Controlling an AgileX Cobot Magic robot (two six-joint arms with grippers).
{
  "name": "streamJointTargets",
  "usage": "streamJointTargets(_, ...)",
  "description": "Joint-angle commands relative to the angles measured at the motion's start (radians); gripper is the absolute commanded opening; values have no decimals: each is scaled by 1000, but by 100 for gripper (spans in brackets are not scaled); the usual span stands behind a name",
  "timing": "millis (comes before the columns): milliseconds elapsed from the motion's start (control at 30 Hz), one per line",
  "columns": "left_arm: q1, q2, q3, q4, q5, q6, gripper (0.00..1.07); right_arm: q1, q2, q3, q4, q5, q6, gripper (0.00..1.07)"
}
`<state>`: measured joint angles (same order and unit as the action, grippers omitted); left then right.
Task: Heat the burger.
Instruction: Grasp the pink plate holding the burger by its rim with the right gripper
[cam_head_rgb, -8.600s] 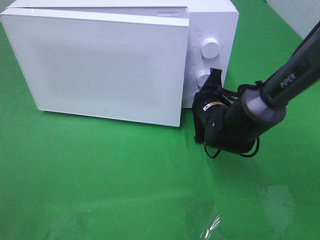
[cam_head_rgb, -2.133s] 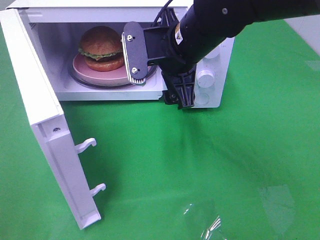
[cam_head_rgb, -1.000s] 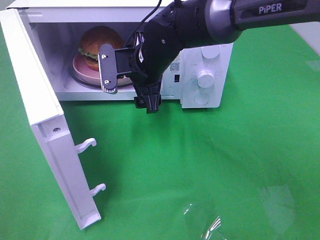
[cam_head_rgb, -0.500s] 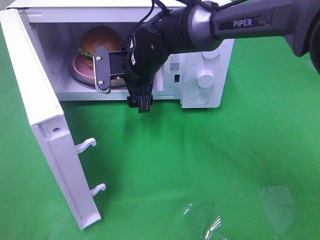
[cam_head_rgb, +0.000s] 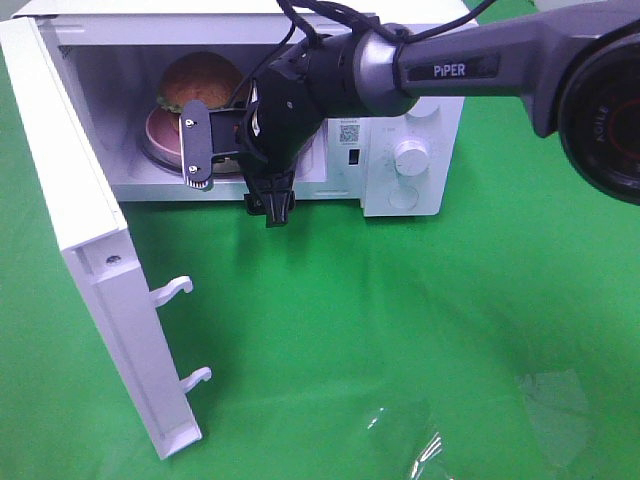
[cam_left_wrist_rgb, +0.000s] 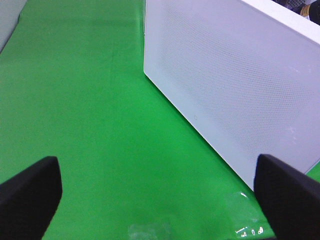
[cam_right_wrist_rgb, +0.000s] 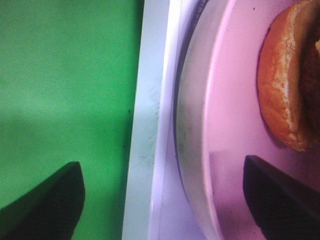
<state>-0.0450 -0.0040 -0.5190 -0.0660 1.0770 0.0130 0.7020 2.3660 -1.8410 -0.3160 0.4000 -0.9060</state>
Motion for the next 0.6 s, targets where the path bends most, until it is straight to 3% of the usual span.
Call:
streamJointTargets(33, 5, -16, 3, -8, -8, 2, 97, -2, 14, -22, 6, 9, 4, 83)
streamJointTargets(600, 5, -16, 3, -8, -8, 2, 97, 2, 67, -81, 31, 3, 6, 80)
